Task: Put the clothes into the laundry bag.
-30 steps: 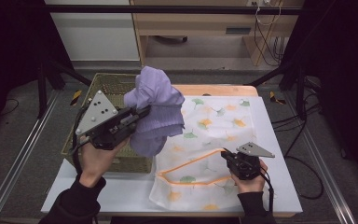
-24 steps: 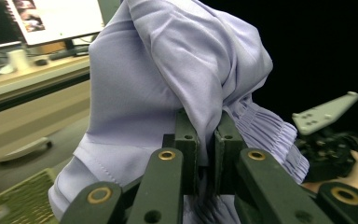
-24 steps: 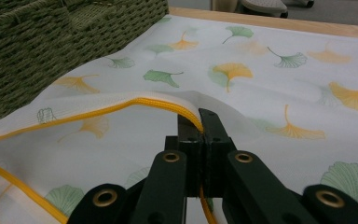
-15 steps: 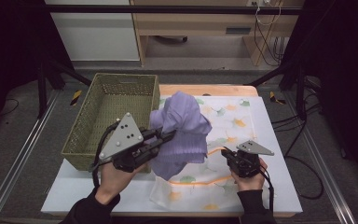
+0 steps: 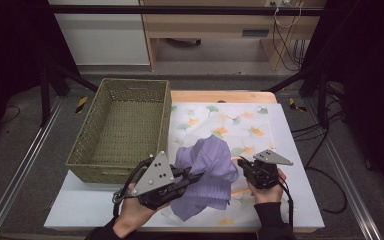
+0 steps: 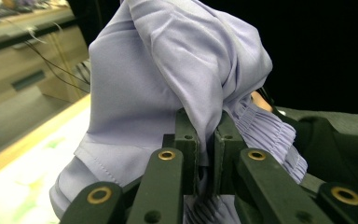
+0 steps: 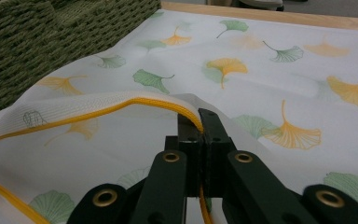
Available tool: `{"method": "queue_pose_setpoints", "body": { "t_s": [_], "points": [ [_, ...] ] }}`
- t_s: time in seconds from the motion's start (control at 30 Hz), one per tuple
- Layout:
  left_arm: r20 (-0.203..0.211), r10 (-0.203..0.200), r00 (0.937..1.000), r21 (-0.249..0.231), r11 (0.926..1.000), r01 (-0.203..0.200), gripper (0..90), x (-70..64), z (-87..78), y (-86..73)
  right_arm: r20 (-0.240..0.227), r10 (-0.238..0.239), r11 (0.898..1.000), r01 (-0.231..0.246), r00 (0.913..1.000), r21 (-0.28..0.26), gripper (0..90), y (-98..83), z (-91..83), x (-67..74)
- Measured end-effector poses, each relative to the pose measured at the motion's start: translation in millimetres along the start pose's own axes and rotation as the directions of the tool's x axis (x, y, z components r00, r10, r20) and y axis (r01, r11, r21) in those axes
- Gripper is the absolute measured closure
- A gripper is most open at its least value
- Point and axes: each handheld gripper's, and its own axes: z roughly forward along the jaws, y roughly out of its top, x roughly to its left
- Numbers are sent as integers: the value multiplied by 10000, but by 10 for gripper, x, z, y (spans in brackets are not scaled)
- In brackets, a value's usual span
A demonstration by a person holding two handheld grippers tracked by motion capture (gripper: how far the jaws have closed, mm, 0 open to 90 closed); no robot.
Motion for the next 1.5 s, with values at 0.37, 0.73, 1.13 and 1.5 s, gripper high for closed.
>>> {"method": "queue_pose_setpoints", "body": {
  "t_s": [0.37,0.73,1.13,1.5],
  "points": [
    [800,82,9968,1455,9892,-198,821,-129,409,-322,29,39,9999,-39,10000,-95,886,4,-9,-10],
    [1137,-102,9935,2856,9581,-229,821,-141,861,-649,-21,24,10000,-24,10000,-82,886,4,-5,-3],
    [510,-504,9974,3955,9181,261,815,0,1232,-863,-94,-26,10000,26,10000,-55,886,3,-6,10],
    [-514,-216,9984,4029,9143,405,731,24,1493,-994,-260,-120,9999,117,9996,-109,886,14,-25,67]
  ]
}}
